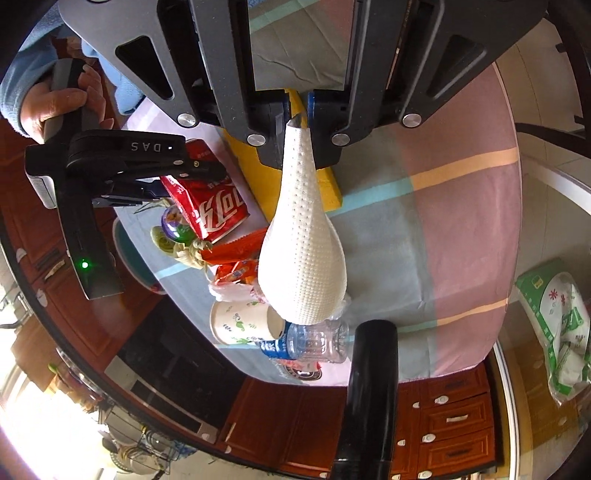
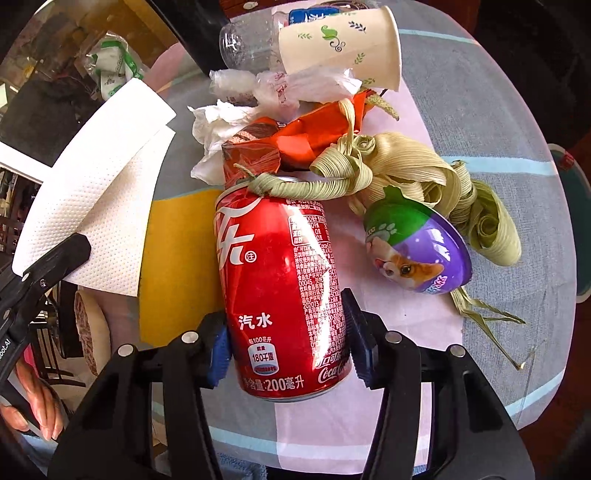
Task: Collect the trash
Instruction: 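Carry the paper towel and red can to the bin and release both, then grasp the yellow sponge with the left tool while the right tool grasps the white lid, then carry the sponge and white lid toward the teal bin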
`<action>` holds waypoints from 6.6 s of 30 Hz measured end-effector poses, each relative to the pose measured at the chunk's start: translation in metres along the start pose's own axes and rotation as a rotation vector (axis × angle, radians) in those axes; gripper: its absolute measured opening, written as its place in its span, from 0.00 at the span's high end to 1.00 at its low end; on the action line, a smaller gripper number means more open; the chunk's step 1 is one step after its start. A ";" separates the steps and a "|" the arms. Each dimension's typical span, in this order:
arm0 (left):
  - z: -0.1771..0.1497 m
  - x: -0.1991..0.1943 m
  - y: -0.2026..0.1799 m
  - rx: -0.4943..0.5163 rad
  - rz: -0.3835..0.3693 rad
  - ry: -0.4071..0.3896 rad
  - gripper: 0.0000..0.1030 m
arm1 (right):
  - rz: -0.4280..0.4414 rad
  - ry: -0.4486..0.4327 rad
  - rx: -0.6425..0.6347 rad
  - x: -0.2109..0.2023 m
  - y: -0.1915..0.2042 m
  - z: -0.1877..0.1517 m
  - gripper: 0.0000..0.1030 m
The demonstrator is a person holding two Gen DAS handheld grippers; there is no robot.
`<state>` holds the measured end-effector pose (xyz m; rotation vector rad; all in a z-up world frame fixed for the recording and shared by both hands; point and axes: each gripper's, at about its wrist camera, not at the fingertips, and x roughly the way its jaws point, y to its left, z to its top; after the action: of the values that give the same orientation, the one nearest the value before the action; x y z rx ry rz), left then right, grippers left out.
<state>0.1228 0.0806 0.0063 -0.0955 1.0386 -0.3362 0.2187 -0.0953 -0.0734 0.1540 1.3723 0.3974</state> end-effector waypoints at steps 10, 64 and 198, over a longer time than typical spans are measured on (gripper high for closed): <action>0.007 -0.032 -0.047 0.060 -0.006 -0.064 0.94 | 0.051 -0.131 0.031 -0.059 -0.024 -0.017 0.51; 0.113 0.234 -0.357 0.405 -0.143 0.260 0.67 | -0.040 -0.248 0.601 -0.086 -0.412 -0.037 0.51; -0.036 0.075 -0.031 -0.037 0.052 0.124 0.26 | -0.074 -0.086 0.129 -0.041 -0.040 -0.025 0.31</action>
<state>0.1195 0.0302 -0.0670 -0.0820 1.1682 -0.2782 0.1963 -0.1500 -0.0539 0.2228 1.3144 0.2377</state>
